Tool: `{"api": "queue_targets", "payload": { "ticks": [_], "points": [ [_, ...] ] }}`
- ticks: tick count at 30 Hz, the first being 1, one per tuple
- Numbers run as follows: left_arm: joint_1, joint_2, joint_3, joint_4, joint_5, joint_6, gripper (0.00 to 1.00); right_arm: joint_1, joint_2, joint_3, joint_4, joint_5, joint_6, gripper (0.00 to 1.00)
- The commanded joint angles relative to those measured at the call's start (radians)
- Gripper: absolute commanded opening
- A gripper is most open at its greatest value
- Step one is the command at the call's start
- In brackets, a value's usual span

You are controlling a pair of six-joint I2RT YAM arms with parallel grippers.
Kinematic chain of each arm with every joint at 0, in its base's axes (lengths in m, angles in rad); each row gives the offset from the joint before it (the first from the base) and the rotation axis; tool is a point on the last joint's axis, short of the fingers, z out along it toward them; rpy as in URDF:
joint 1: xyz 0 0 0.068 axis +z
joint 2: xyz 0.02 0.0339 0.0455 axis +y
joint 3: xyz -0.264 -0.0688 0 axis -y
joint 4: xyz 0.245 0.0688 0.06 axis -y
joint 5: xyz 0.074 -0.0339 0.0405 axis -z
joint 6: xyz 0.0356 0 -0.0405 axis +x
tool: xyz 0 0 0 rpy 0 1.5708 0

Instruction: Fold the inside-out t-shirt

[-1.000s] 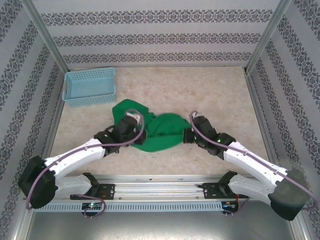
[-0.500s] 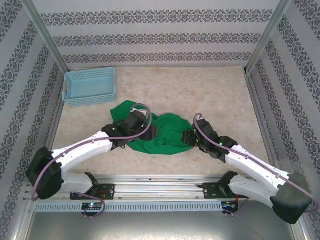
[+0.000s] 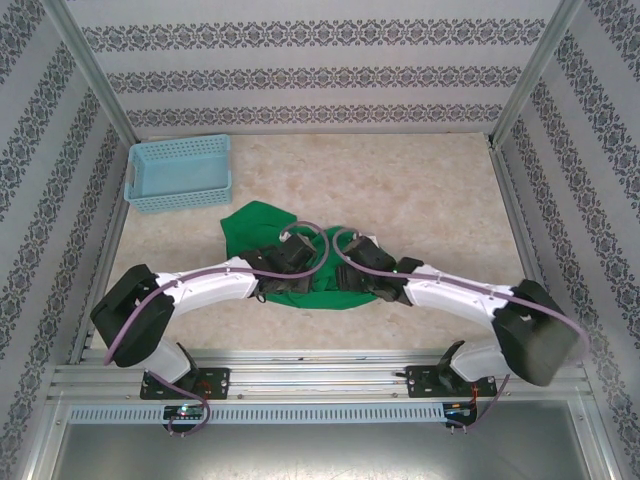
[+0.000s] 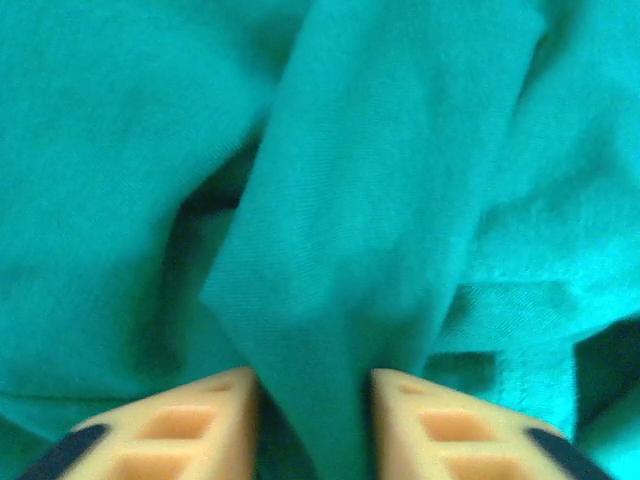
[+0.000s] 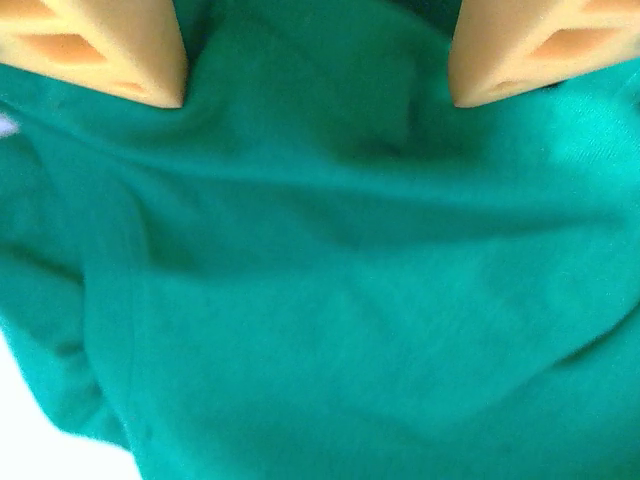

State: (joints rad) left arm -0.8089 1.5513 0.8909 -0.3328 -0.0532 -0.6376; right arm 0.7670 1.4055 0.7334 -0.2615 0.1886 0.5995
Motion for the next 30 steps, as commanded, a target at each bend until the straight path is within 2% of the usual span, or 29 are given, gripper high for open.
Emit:
{"api": "queue_targets", "payload": {
  "ticks": [1,5,7,12,16,18,20,21,23,26,30],
  "points": [
    [0.043,-0.009,-0.040,0.058,0.021,-0.022,0.19,-0.047,0.049,0.059,0.059,0.021,-0.056,0.51],
    [0.074,-0.071,-0.082,0.136,0.068,-0.004,0.04,-0.083,0.030,0.090,0.044,-0.014,-0.084,0.09],
    [0.078,-0.103,-0.084,0.141,0.053,0.016,0.00,-0.095,-0.009,0.102,0.012,-0.024,-0.092,0.00],
    [0.124,-0.149,-0.078,0.163,0.038,0.060,0.00,-0.122,-0.180,0.070,-0.036,-0.076,-0.074,0.00],
    [0.194,-0.085,-0.020,0.136,0.034,0.100,0.00,-0.174,-0.252,0.049,-0.042,-0.133,-0.026,0.00],
    [0.195,-0.014,0.071,0.012,-0.055,0.144,0.07,-0.206,-0.247,0.055,-0.021,-0.185,-0.011,0.00],
    [0.156,0.022,0.146,-0.084,-0.157,0.198,0.26,-0.224,-0.217,0.077,0.009,-0.220,-0.006,0.00],
    [0.133,0.016,0.150,-0.088,-0.184,0.217,0.33,-0.230,-0.193,0.099,0.014,-0.233,-0.006,0.00],
    [0.096,-0.032,0.120,-0.046,-0.174,0.237,0.41,-0.240,-0.127,0.150,0.028,-0.260,-0.020,0.00],
    [0.053,-0.101,0.075,0.019,-0.149,0.248,0.47,-0.265,-0.024,0.213,0.052,-0.288,-0.026,0.00],
    [-0.038,-0.092,0.093,0.054,-0.127,0.297,0.57,-0.284,0.054,0.259,0.082,-0.324,-0.017,0.00]
  ]
}}
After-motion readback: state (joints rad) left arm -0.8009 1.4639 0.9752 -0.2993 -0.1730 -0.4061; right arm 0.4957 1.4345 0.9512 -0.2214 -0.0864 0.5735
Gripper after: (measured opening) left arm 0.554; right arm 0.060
